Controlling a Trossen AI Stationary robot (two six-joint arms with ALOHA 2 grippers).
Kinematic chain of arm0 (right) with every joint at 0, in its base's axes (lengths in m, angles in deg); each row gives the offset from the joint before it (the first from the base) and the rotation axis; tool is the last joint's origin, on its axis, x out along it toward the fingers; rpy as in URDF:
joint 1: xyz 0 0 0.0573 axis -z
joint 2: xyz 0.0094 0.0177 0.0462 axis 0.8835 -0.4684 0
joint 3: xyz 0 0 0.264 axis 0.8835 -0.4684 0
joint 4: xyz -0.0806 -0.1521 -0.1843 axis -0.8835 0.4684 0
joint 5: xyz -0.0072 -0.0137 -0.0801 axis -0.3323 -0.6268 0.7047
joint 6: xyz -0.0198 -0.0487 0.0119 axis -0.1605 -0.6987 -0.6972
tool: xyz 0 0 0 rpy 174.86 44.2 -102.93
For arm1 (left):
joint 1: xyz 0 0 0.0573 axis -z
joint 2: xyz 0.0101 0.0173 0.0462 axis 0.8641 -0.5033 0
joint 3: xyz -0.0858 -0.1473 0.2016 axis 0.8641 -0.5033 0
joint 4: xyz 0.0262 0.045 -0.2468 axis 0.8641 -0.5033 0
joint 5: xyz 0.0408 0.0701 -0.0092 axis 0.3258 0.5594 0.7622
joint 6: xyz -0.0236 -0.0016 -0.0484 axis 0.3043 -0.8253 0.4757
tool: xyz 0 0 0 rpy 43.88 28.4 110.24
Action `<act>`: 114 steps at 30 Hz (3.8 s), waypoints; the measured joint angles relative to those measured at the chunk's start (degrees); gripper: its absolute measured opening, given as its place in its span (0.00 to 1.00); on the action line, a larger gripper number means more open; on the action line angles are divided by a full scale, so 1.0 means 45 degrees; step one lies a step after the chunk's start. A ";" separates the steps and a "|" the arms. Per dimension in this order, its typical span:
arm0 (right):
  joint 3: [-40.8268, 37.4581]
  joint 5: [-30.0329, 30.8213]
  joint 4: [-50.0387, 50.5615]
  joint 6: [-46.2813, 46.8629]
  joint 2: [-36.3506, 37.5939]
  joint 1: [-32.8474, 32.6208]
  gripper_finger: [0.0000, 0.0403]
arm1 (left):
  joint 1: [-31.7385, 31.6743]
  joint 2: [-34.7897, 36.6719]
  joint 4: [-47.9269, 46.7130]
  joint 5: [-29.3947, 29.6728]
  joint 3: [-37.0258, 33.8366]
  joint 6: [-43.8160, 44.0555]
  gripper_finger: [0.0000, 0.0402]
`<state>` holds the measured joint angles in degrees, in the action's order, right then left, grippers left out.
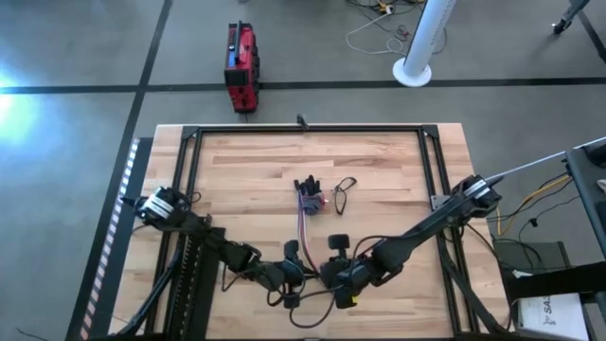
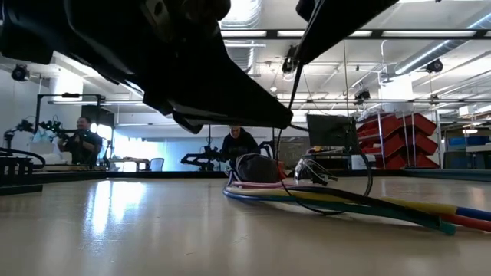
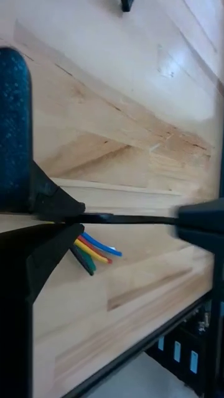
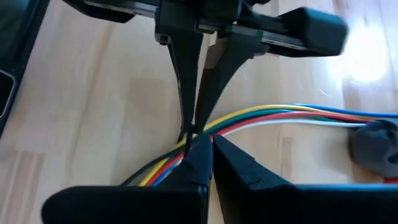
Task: Ziptie cables
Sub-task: Wrap the cable wires together using a black zip tie
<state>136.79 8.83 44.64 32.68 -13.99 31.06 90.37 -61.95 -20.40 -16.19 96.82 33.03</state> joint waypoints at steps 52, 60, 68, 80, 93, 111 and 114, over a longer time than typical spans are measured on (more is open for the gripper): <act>0.0620 0.3690 0.3033 0.1781 0.0570 -0.1939 0.35 | 0.1460 0.2612 -0.7347 -0.2162 -0.0015 0.1065 0.00; 0.0615 0.3649 0.1121 0.0163 -0.0894 -0.1188 0.43 | 0.1606 0.2303 -0.7228 -0.2483 -0.0030 0.1583 0.00; 0.0611 0.1245 0.0466 -0.1542 -0.1756 0.1134 0.37 | 0.1702 0.2149 -0.7627 -0.3393 -0.0029 0.1823 0.00; 0.0732 -0.2863 -0.1916 -0.3730 -0.3974 0.4787 0.16 | 0.1885 0.2390 -0.9006 -0.4056 -0.0039 0.1919 0.00; 0.1028 -0.3681 -0.1072 -0.4521 -0.3599 0.6148 0.03 | 0.1875 0.2411 -0.8951 -0.3717 -0.0039 0.1871 0.00; 0.0481 -0.1905 0.1398 -0.4905 -0.3182 0.6950 0.03 | 0.1870 0.2421 -0.9255 -0.2998 -0.0039 0.2786 0.00; 0.0467 -0.1214 0.2773 -0.4369 -0.3058 0.7319 0.03 | 0.1870 0.2426 -0.9310 -0.2997 -0.0039 0.2770 0.00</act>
<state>138.89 3.37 57.12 13.01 -27.75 63.99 98.79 -51.03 -62.30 -29.68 96.64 45.49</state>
